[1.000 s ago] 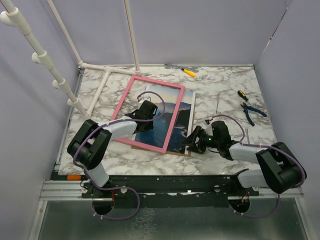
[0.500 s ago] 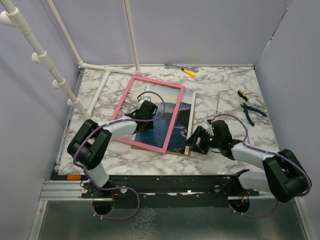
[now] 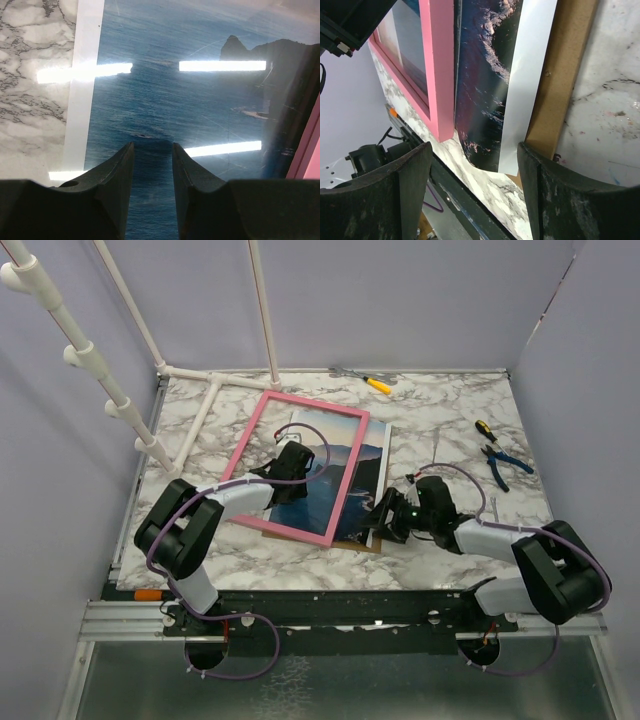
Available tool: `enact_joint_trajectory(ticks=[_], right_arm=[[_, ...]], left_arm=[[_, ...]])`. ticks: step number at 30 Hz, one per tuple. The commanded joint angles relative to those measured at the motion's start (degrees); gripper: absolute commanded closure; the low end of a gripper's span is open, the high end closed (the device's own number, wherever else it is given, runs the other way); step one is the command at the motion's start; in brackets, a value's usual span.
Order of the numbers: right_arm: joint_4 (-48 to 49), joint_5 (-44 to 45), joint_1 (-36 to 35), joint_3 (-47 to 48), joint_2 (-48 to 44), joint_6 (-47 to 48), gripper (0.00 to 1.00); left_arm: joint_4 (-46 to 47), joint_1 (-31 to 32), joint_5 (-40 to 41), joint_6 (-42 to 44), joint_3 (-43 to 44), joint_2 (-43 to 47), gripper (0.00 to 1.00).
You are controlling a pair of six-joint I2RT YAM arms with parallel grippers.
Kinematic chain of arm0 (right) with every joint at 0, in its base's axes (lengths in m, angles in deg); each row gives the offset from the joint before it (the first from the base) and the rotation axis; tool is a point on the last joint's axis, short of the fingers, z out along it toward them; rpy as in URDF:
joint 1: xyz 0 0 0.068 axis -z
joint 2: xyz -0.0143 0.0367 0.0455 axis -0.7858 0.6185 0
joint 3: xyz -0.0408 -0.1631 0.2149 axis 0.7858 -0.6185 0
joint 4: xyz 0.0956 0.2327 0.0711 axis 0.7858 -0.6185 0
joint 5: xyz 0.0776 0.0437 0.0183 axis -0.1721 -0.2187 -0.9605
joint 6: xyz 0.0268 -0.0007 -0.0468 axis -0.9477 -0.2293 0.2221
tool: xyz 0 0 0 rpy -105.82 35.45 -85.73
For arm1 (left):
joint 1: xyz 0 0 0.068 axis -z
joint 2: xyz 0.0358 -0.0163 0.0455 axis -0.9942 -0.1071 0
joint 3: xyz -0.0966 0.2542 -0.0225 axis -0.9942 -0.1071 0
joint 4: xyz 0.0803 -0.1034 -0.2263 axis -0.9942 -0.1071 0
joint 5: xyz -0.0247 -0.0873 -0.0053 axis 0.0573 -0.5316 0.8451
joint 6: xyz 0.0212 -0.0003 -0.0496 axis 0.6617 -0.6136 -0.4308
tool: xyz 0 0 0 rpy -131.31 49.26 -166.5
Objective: Take the photo out of the frame
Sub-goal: Move the photo to the center of the board.
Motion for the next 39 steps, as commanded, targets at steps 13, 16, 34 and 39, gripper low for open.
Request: enact_joint_trajectory(ticks=[13,16,34,39], right_arm=[[13.0,-4.0,-1.0,-1.9,6.6,-5.5,0.22],[11.8,-2.9,-1.0,-0.6,6.9,-4.0,0.2],[16.2,-4.6,-1.0,1.5,7.5,-2.7,0.11],[18.4,-5.5,-1.0,1.2,7.7,-2.5,0.11]], left_arm=[[-4.0,0.1,-5.1,-0.8,-3.6,-2.8,0.63],[-4.0,0.1,-5.3,-0.6,-3.5,-2.5,0.63],[-7.9,0.1,-9.0,-3.9,-3.2,19.6,0.26],[-5.3,4.1,-15.0,-10.3,-7.5,26.8,0.25]])
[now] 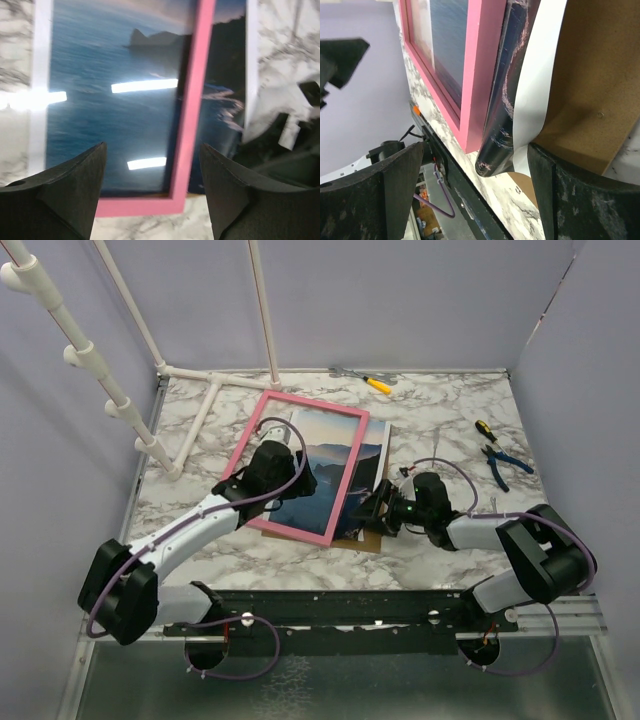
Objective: Take the photo out of the frame
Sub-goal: Move the photo to the center of the board.
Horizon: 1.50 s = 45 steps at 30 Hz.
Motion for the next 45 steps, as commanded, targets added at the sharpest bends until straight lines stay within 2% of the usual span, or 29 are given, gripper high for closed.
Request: enact_joint_trajectory(ticks=[1,5,7,10,14,20,26,32,34,37,41,45], right_arm=[[4.1,-1.0,-0.4,0.5,0.8,1.5,0.11],[4.9,-0.9,-0.4,0.5,1.2,1.3,0.12],[5.2,-0.6,-0.4,0.1,1.4,0.9,0.12],[6.1,-0.3,-0.4,-0.4,1.4,0.3,0.12],[7.9,-0.5,-0.4,-1.1,1.7,-0.6,0.12],[11.8,0.3,-0.4,-2.2,2.3,-2.3,0.13],[12.5,0.7,-0.4,-1.4,2.6,-1.6,0.13],[5.6,3.9,-0.4,0.7,0.3,3.1,0.14],[4.6,4.0,-0.4,1.2,0.4,3.3,0.21],[2.4,4.4,-0.4,2.1,0.9,3.2,0.38],[1.3,4.6,-0.4,2.4,1.9,2.4,0.59],[1.8,3.6,-0.2,3.1,3.8,1.3,0.63]], left_arm=[[2.0,4.9,-7.7,-8.6,-5.7,6.4,0.25],[14.9,9.3,-9.2,-25.3,-16.3,13.1,0.28],[21.9,11.9,-7.1,-35.0,-21.7,15.7,0.28],[30.7,16.5,0.3,-46.5,-28.7,19.0,0.25],[36.4,21.5,9.3,-53.0,-33.9,22.2,0.23],[43.6,27.2,17.2,-58.6,-37.2,19.5,0.41],[48.0,28.6,19.5,-59.6,-36.4,13.9,0.37],[48.7,28.6,20.8,-58.5,-35.8,13.5,0.36],[48.6,28.6,22.0,-58.0,-36.5,15.1,0.36],[45.4,28.5,24.5,-56.8,-37.0,19.3,0.37],[29.8,28.4,28.3,-51.1,-32.0,25.0,0.38],[18.3,28.0,30.0,-45.0,-26.8,28.2,0.38]])
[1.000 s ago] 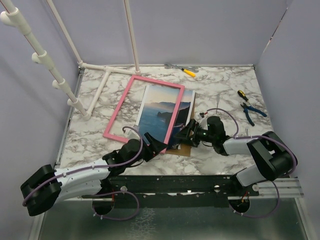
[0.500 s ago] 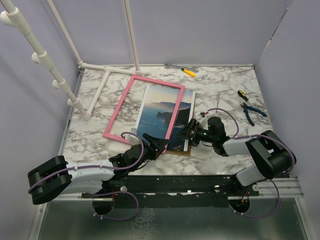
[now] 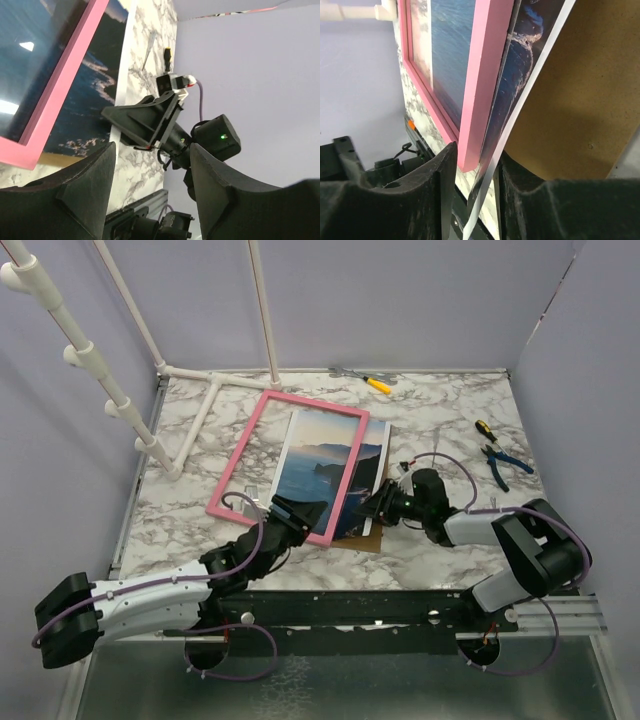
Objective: Take the photo out of the frame
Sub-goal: Move the photo to the center of the board.
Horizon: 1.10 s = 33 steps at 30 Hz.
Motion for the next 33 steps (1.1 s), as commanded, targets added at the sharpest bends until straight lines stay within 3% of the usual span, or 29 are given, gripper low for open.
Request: enact_joint_trajectory(ticks=[1,17,18,20,21,33], right_arm=[[-0.4,-0.2,-0.1,1.8,2.5,-0.8,0.63],[0.2,-3.2,1.7,4.8,11.0,-6.0,0.64],[0.6,-3.5,1.8,5.2,11.7,-6.1,0.7],[1.0,-4.5,1.8,6.1,12.6,-5.7,0.95],[1.0,-5.0,1.8,6.5,12.8,-5.1,0.99],[6.5,-6.5,4.1,1.5,4.9,-4.8,1.0]], left_arm=[[-16.4,-0.7,4.4,8.4,6.2,3.1,0.38],[-19.9,-4.3,-2.1,14.0,8.2,-0.6,0.38],[-20.1,-4.6,-2.3,14.3,8.3,-0.9,0.38],[-21.4,-5.2,-3.1,15.3,9.2,-1.5,0.38],[-22.2,-5.5,-3.3,16.0,9.6,-1.8,0.38],[-25.2,-10.1,-7.7,21.6,12.5,-4.0,0.37]])
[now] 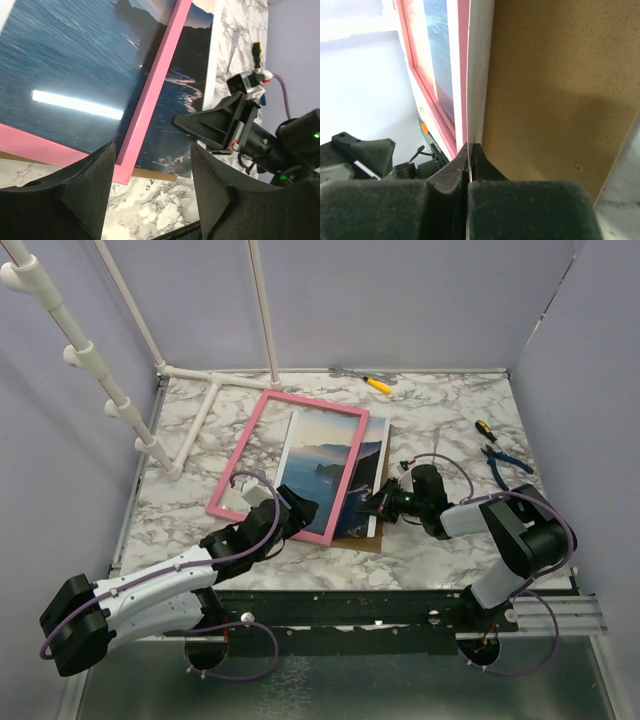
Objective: Take the photo out of the frame
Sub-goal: Move the photo to the center of the board.
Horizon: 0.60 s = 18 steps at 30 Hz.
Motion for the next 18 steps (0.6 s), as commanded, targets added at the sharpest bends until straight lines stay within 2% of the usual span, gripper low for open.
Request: enact_joint_trajectory(ticks=[1,11,18], right_arm=[[4.9,-2.7,1.7,-2.3,-4.4,0.3,1.0],[-3.0,-3.2,6.2,-2.2,-13.8,4.3,1.0],[-18.6,-4.9,15.2,-1.4,-22.0,10.7,1.0]], left_arm=[[-2.1,-1.4,-3.1,3.8,1.8,-1.1,0.37],[-4.3,-3.8,-5.1,8.0,4.2,-3.0,0.35],[-5.3,-4.3,-5.6,10.6,5.9,-5.2,0.35]])
